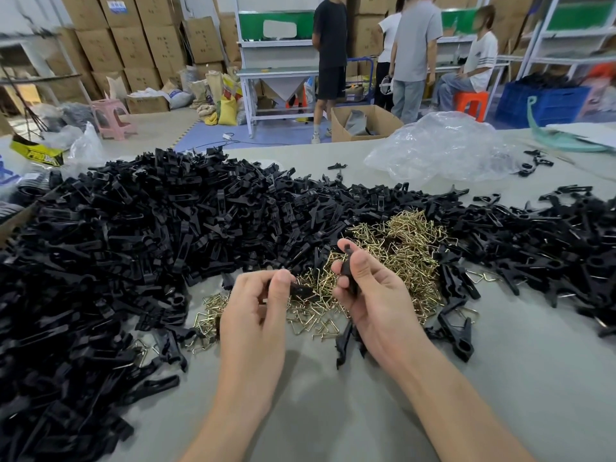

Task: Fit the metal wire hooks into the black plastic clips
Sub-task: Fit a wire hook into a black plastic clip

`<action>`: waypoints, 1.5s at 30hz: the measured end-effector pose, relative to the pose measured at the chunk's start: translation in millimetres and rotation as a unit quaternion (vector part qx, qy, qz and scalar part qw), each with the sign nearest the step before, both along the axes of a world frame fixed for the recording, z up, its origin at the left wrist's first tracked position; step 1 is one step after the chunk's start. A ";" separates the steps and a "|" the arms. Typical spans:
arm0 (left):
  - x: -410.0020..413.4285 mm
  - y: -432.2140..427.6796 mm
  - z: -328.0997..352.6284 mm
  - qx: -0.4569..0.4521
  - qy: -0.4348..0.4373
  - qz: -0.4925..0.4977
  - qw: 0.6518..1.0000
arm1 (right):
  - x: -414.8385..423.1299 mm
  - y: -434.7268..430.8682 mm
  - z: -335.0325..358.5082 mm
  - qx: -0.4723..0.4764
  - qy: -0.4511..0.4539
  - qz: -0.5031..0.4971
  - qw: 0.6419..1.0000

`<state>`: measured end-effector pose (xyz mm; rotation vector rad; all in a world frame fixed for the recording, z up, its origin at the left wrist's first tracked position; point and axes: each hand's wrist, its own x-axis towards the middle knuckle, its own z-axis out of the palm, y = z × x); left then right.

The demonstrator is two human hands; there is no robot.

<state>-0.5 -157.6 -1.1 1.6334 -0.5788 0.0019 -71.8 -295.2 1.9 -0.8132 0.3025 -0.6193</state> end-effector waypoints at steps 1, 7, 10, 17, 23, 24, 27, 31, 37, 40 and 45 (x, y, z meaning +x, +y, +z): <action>-0.4 -0.3 0.5 -0.007 0.013 -0.010 1.000 | 0.2 -0.4 0.4 0.006 -0.001 0.009 1.000; 0.1 -1.8 5.2 -0.047 0.091 -0.062 0.993 | 2.1 3.0 0.3 -0.013 0.016 0.021 1.000; 1.2 0.0 7.2 -0.073 0.144 -0.076 0.984 | 0.5 2.9 1.0 -0.023 0.021 0.029 0.999; 4.7 -2.3 7.7 -0.138 0.271 -0.119 0.945 | 0.7 3.5 0.4 -0.061 0.044 0.042 0.996; 3.2 -6.1 6.8 -0.122 0.252 -0.166 0.946 | 0.5 4.7 -3.7 -0.082 0.045 0.064 0.994; 3.7 -5.8 5.1 -0.112 0.236 -0.159 0.952 | 0.8 5.1 -4.5 -0.094 0.053 0.063 0.992; 3.8 -4.9 3.7 -0.099 0.180 -0.133 0.969 | 0.0 6.6 -5.4 -0.132 0.071 0.059 0.987; 3.0 -3.9 3.5 -0.099 0.143 -0.087 0.981 | -2.2 10.1 -4.1 -0.181 0.082 0.067 0.978; 2.2 -4.7 2.9 -0.072 0.135 -0.080 0.985 | -2.5 11.6 -3.4 -0.207 0.093 0.060 0.972; 3.4 -4.0 0.3 -0.066 0.133 -0.076 0.986 | -3.1 11.2 -3.5 -0.216 0.092 0.060 0.970; 3.3 -3.7 -0.6 -0.085 0.147 -0.077 0.983 | -3.3 11.3 -3.0 -0.212 0.081 0.072 0.971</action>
